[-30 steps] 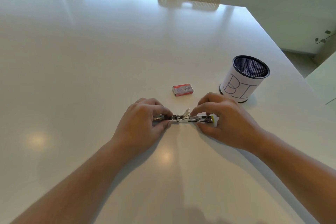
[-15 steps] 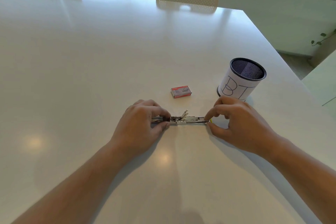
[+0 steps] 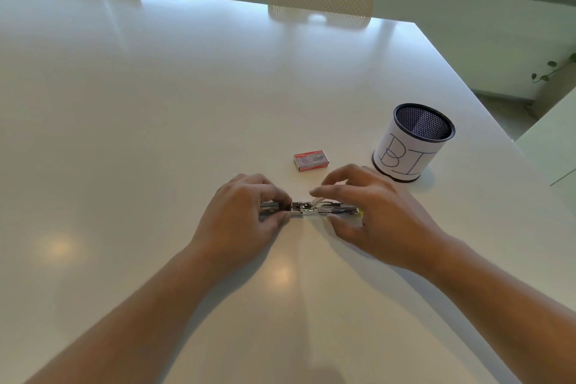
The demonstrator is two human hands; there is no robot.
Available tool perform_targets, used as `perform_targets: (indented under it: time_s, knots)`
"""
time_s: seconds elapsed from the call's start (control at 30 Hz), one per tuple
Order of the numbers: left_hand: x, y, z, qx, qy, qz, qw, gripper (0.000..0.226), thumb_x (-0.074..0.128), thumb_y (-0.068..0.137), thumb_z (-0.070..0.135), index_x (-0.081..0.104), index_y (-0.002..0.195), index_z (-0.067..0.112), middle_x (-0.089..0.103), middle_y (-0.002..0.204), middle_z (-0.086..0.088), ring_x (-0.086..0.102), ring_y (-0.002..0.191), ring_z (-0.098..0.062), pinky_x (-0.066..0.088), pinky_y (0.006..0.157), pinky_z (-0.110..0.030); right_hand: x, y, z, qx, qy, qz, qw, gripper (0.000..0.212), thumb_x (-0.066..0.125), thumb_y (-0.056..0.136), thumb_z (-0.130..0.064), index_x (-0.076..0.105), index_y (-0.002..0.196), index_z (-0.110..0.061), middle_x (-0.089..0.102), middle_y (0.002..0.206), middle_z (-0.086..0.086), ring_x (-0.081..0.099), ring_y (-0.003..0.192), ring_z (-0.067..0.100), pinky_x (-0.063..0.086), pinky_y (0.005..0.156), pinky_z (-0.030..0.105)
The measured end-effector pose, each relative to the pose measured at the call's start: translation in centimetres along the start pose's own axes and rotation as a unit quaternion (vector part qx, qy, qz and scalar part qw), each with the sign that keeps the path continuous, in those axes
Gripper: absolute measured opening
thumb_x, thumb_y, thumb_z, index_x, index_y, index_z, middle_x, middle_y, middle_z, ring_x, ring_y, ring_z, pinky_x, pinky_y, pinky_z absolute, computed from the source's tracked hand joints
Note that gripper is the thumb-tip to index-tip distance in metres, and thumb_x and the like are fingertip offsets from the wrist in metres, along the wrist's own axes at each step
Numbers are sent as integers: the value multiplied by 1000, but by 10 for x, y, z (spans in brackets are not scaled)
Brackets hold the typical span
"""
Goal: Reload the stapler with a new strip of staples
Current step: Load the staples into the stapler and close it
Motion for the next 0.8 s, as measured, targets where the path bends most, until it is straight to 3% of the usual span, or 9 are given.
perform_targets:
  time_s: [0.13, 0.4, 0.47, 0.6, 0.67, 0.8]
  knots:
    - [-1, 1, -1, 5, 3, -10, 1000, 12, 78, 76, 24, 76, 86, 31, 65, 83, 17, 57, 88, -11, 44, 80, -29, 1, -5, 3, -15, -63, 17, 998, 25, 72, 79, -30, 78, 104, -28, 70, 108, -5, 62, 81, 18, 52, 69, 32]
    - [0, 1, 1, 1, 5, -14, 1000, 11, 79, 76, 24, 75, 85, 30, 66, 84, 15, 58, 87, -13, 45, 81, -33, 7, -17, 6, 18, -143, 17, 989, 27, 67, 84, -36, 75, 108, -28, 71, 112, -8, 63, 90, 23, 52, 75, 41]
    - [-1, 0, 2, 2, 11, -14, 1000, 15, 79, 77, 25, 75, 91, 30, 66, 86, 16, 58, 89, -13, 46, 83, -34, 8, -18, 9, 38, -123, 12, 992, 33, 65, 84, -38, 74, 113, -27, 70, 115, -7, 63, 96, 24, 52, 81, 43]
    - [-13, 3, -11, -14, 74, -29, 997, 45, 79, 74, 40, 66, 117, 32, 67, 99, 14, 56, 99, -14, 43, 89, -35, 2, -23, 38, 138, -55, 22, 989, 52, 68, 80, -38, 64, 129, -22, 65, 126, -4, 58, 116, 21, 44, 100, 36]
    - [-20, 4, -21, -32, 81, -53, 995, 41, 79, 73, 44, 68, 112, 34, 65, 97, 14, 54, 97, -13, 44, 87, -34, 4, -25, 50, 170, -22, 15, 985, 42, 70, 81, -34, 70, 121, -26, 65, 124, -7, 55, 117, 19, 41, 101, 33]
    - [-19, 5, -21, -28, 53, -88, 994, 12, 80, 76, 34, 76, 87, 32, 64, 84, 15, 57, 80, -5, 48, 74, -33, 7, -24, 55, 169, 24, 28, 985, 21, 72, 79, -28, 76, 99, -29, 68, 107, -13, 57, 106, 12, 44, 96, 31]
Point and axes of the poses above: each hand's wrist, its own y-axis towards the middle knuckle, its own x-axis out of the palm, z = x × y, the point moved 9 cm from there along y, towards the middle knuckle
